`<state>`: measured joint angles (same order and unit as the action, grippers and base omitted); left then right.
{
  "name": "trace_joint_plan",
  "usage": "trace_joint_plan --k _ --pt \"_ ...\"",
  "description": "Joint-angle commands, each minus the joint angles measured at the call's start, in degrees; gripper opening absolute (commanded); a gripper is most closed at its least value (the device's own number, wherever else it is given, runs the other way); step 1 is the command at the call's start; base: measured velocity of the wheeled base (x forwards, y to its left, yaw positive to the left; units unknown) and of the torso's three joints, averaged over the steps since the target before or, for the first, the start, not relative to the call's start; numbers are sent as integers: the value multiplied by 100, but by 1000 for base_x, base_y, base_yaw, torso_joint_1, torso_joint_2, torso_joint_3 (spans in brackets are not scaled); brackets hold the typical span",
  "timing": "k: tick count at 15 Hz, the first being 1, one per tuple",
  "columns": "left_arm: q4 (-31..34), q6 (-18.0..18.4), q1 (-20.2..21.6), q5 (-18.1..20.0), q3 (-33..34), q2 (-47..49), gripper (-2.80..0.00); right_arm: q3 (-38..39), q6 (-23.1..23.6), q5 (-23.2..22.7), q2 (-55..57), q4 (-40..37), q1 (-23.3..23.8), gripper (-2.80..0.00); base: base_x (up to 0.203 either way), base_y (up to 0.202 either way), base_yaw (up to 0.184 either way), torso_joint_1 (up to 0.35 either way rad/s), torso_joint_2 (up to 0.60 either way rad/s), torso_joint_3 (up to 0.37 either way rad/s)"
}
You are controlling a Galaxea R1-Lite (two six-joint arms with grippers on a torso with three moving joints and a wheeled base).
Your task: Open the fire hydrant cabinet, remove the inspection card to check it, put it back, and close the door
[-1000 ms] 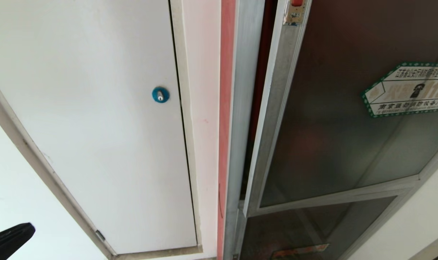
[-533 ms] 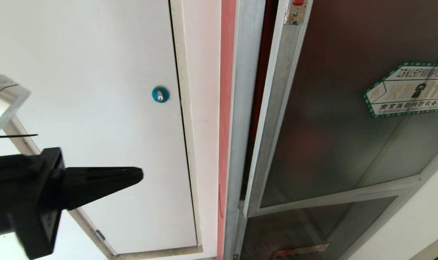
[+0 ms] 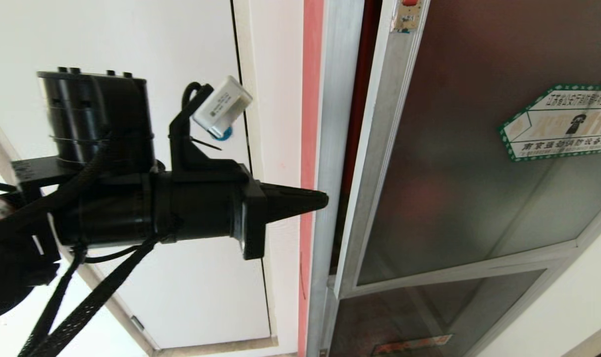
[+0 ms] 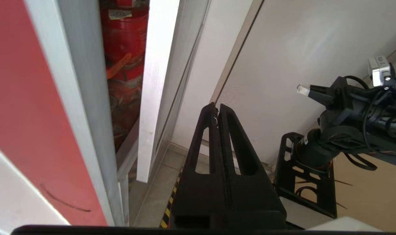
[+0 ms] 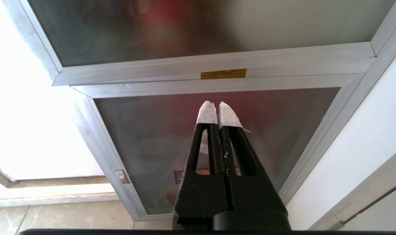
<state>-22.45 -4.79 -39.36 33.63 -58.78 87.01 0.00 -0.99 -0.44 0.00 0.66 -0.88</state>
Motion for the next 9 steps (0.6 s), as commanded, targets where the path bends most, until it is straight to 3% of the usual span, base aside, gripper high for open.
trace_joint_plan --k 1,9 --pt "-22 -4 -58 13 -234 489 -280 18 2 -9 9 4 0 -280 0 0 0 0 0 0" --pt "-23 -4 -89 -149 -996 1222 -280 18 -7 0 15 4 0 -280 0 0 0 0 0 0"
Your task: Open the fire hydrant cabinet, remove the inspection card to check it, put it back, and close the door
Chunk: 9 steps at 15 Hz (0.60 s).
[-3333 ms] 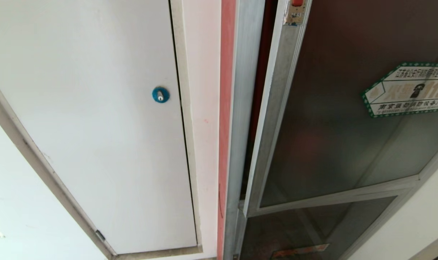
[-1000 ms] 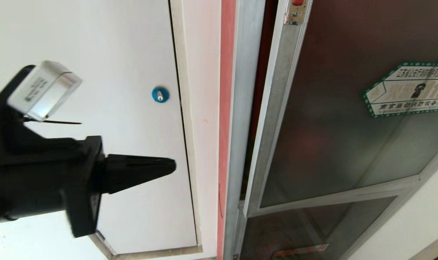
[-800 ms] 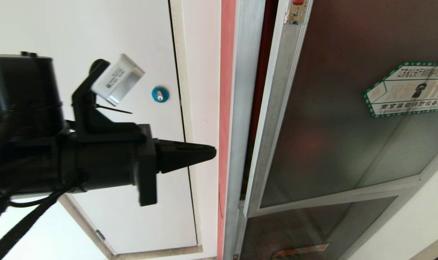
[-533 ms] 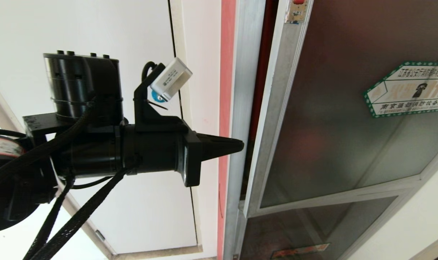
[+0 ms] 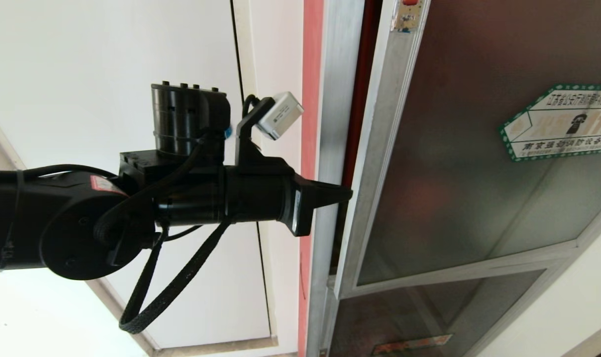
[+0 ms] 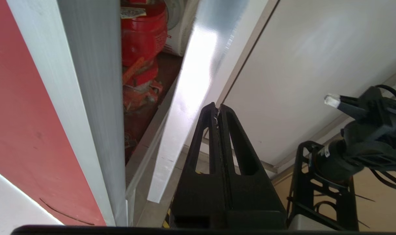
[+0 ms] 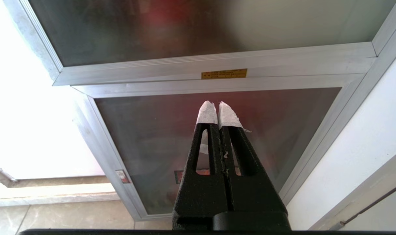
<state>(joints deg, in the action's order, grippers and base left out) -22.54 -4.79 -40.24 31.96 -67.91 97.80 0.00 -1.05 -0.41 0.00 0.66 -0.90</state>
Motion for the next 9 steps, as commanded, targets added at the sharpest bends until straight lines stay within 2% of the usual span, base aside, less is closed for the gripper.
trace_joint_plan --k 1,4,9 --pt "-14 -4 3 -7 -186 251 -280 18 -1 -2 9 4 2 -280 0 0 0 0 0 0" --pt "-22 13 8 -416 -445 490 -280 18 -1 -2 18 4 2 -280 0 0 0 0 0 0" --pt "-22 31 -1 -542 -732 741 -280 18 -1 -2 9 4 2 -280 0 0 0 0 0 0"
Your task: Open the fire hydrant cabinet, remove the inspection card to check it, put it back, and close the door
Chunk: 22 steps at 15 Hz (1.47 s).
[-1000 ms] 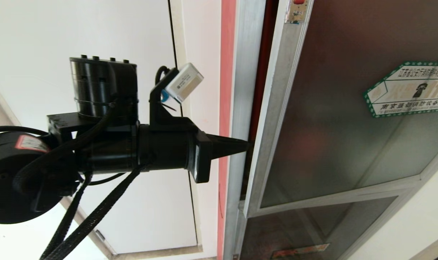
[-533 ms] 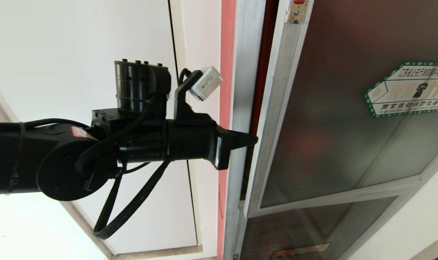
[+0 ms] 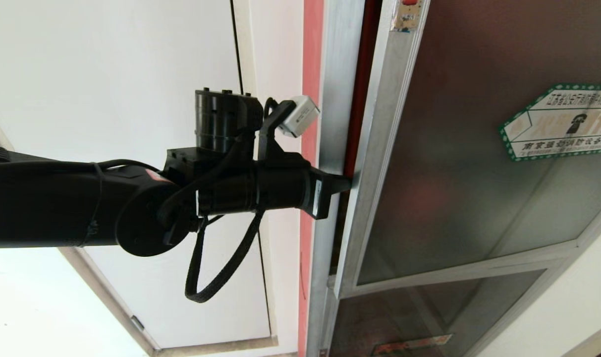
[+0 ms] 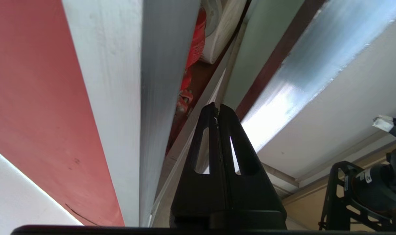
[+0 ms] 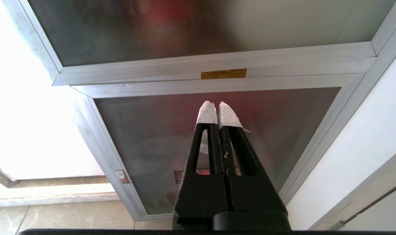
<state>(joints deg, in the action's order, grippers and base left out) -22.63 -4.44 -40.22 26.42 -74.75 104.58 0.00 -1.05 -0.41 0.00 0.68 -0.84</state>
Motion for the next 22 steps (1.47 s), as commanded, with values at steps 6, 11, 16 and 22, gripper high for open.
trace_joint_plan --k 6,11,16,22 --pt "-9 -5 -417 4 127 -167 -280 18 -1 -2 9 2 -4 -280 0 0 0 0 0 0" --pt "-14 -7 -838 12 556 -578 -280 18 -1 -2 9 2 -4 -280 0 0 0 0 0 0" --pt "-6 -5 -1366 7 741 -705 -280 18 8 -2 9 2 -4 -280 0 0 0 0 0 0" --pt "-5 -13 -1848 12 702 -613 -280 18 8 -2 9 2 -4 -280 0 0 0 0 0 0"
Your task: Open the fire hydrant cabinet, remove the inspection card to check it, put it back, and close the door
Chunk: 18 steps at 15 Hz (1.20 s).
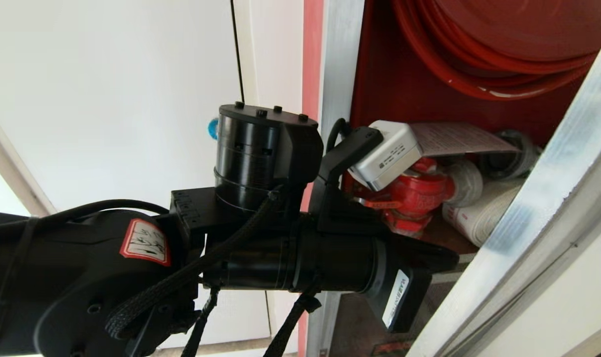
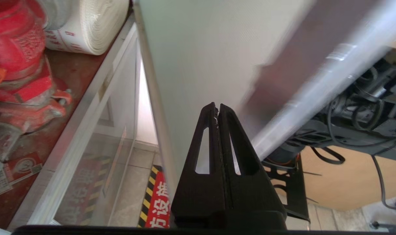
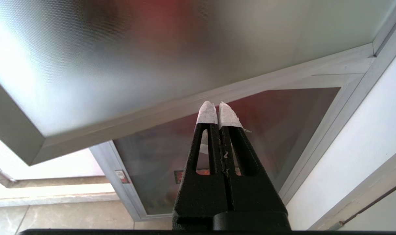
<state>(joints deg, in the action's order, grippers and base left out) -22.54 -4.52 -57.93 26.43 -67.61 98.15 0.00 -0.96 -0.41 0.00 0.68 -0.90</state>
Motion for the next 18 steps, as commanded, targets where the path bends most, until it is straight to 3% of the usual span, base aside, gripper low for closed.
trace_joint_plan --k 1,10,18 --pt "-14 -5 -126 11 -5 39 -280 18 0 -2 12 2 2 -280 0 0 0 0 0 0" --pt "-5 -5 -623 11 11 182 -280 18 8 -2 12 2 2 -280 0 0 0 0 0 0" --pt "-14 4 -790 11 -95 331 -280 18 8 -2 9 2 2 -280 0 0 0 0 0 0"
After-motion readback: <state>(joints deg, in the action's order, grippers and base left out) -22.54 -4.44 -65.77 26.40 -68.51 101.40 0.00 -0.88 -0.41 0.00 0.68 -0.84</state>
